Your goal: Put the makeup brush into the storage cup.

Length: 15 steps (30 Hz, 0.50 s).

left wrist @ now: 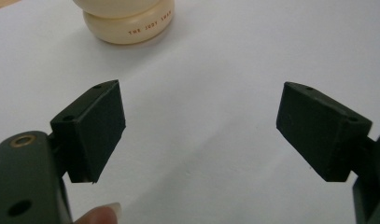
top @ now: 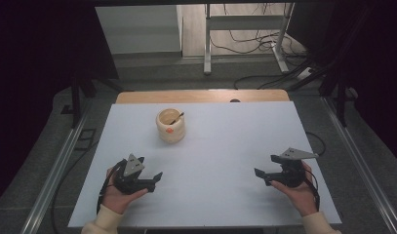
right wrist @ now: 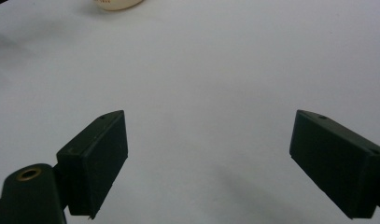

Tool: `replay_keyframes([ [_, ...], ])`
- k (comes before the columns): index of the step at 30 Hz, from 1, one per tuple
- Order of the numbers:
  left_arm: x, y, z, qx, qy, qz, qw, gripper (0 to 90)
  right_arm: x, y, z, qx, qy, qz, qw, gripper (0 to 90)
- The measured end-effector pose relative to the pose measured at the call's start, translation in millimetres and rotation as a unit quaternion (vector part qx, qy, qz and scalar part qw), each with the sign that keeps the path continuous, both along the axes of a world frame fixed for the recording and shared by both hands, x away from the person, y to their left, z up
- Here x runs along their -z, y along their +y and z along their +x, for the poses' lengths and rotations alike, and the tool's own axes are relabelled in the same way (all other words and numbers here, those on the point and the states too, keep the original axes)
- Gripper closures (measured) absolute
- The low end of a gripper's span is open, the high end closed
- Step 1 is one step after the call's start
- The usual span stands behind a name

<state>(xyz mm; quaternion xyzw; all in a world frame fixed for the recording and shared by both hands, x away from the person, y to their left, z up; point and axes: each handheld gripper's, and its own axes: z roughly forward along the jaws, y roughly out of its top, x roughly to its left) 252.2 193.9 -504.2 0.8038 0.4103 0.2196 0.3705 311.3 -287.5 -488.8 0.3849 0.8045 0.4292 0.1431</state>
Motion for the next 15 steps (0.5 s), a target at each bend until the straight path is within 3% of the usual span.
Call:
replay_keyframes([
  [15, 0.8, -1.3, 1.0, -0.003, 0.002, 0.000, 1.0000, 15.6, 0.4, -0.9, 2.5, -0.003, -0.011, -0.001, 0.9999, 11.8],
])
